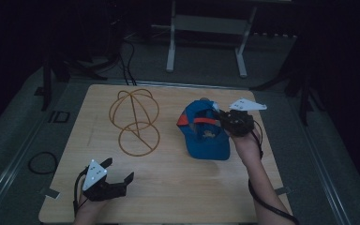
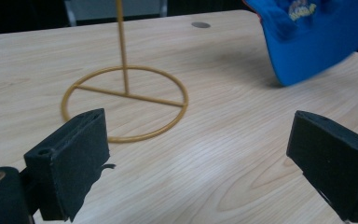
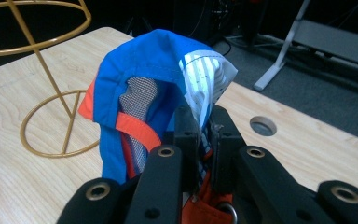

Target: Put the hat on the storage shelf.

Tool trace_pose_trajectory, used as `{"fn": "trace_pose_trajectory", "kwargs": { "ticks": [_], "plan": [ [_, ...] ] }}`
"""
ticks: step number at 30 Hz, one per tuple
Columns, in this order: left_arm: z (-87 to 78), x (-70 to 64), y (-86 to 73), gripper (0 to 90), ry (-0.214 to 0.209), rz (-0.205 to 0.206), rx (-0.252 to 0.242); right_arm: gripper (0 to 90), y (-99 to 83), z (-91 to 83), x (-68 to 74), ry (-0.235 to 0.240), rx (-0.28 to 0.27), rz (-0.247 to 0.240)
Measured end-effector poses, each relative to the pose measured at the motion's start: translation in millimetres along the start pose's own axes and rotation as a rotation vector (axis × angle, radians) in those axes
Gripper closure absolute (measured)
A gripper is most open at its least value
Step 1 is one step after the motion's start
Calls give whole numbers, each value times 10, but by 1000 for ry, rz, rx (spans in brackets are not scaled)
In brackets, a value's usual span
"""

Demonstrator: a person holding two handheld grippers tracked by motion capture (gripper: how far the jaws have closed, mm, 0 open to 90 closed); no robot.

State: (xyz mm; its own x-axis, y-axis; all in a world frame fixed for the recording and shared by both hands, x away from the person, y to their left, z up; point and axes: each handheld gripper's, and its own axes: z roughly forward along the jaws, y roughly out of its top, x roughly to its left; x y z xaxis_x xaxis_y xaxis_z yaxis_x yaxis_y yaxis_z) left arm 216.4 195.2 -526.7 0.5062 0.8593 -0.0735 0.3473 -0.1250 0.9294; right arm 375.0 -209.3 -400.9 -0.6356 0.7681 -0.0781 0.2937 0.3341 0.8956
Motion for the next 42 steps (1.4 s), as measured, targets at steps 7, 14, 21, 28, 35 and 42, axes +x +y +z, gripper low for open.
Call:
{"fn": "trace_pose_trajectory", "kwargs": {
  "ticks": [7,14,21,28,35,42],
  "plan": [
    [132,-97,242,67,-41,28,21,842,7,-206,28,-16,-22,-20],
    [260,-247,505,76,-69,71,25,842,-20,-349,76,-19,-40,-31],
    [386,-389,860,77,-109,125,12,842,-60,-426,121,14,-50,-25],
    [497,-527,1128,95,-133,168,-2,842,-64,-484,181,24,-68,-31],
    [673,-643,1396,115,-154,186,-16,841,-44,-531,249,38,-81,-46],
    [843,-727,1573,125,-186,182,-15,841,-21,-582,339,61,-101,-64]
  ]
}}
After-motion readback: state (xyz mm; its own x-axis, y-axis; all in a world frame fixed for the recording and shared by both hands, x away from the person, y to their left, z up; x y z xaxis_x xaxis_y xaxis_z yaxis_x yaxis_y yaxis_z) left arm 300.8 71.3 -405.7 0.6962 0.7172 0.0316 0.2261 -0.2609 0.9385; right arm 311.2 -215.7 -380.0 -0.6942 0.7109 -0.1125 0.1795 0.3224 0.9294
